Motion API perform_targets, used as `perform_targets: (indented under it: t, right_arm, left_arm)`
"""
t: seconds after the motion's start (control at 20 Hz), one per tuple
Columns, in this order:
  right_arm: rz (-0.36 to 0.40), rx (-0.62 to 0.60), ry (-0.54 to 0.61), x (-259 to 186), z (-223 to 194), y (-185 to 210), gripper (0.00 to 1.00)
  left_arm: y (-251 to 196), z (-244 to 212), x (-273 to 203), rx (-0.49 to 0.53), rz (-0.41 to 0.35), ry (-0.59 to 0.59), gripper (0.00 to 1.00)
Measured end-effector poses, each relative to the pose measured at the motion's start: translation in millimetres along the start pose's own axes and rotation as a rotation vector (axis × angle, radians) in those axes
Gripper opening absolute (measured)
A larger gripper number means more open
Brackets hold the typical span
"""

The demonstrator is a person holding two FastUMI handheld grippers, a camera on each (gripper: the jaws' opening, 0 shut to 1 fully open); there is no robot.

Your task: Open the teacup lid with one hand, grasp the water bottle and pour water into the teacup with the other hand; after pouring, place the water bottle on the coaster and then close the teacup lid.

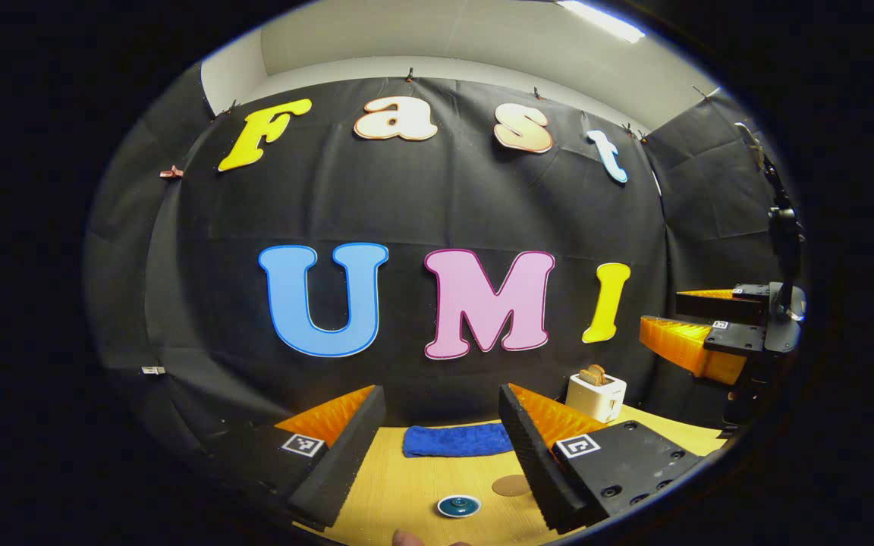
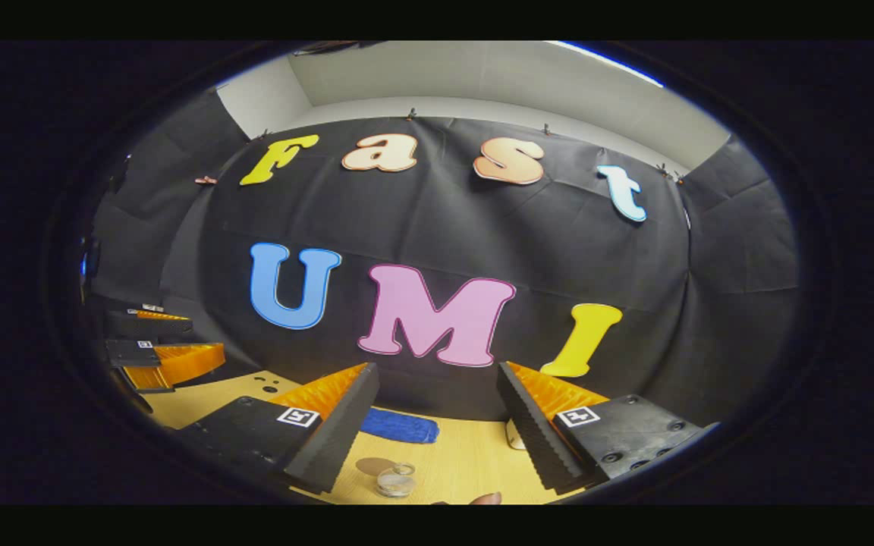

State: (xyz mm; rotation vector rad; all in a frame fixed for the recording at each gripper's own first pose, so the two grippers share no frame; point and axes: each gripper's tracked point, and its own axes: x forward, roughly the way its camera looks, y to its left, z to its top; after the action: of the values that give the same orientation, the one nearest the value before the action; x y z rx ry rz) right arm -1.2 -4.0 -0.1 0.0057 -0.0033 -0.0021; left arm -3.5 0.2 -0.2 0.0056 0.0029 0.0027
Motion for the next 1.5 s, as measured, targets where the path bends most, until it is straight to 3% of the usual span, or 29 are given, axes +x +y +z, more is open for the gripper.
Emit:
perform_targets:
  t: [0.4, 0.7, 0.95, 1.2, 1.5]
  right_arm:
    - [0.025, 0.012, 0.02, 3.5, -15.5, 7.9, 0.97]
    - [0.057, 0.022, 0.073, 10.8, -74.1, 23.4, 0.97]
    - [0.063, 0.024, 0.119, 14.7, -139.4, 25.8, 0.96]
    - [0.077, 0.028, 0.139, 9.9, -202.1, 28.4, 0.96]
    - [0.086, 0.012, 0.19, 0.3, -270.2, 41.6, 0.98]
  left_arm:
    - [-9.0, -11.4, 5.7, 0.001, -0.023, 0.011, 0.95]
    - [-19.3, -52.7, 22.6, 0.01, -0.056, 0.033, 0.95]
    - [-25.6, -116.3, 40.3, 0.025, -0.064, 0.079, 0.95]
    - [-29.4, -211.0, 57.7, 0.038, -0.067, 0.161, 0.95]
    - [-36.5, -316.0, 77.4, 0.022, -0.071, 0.264, 0.88]
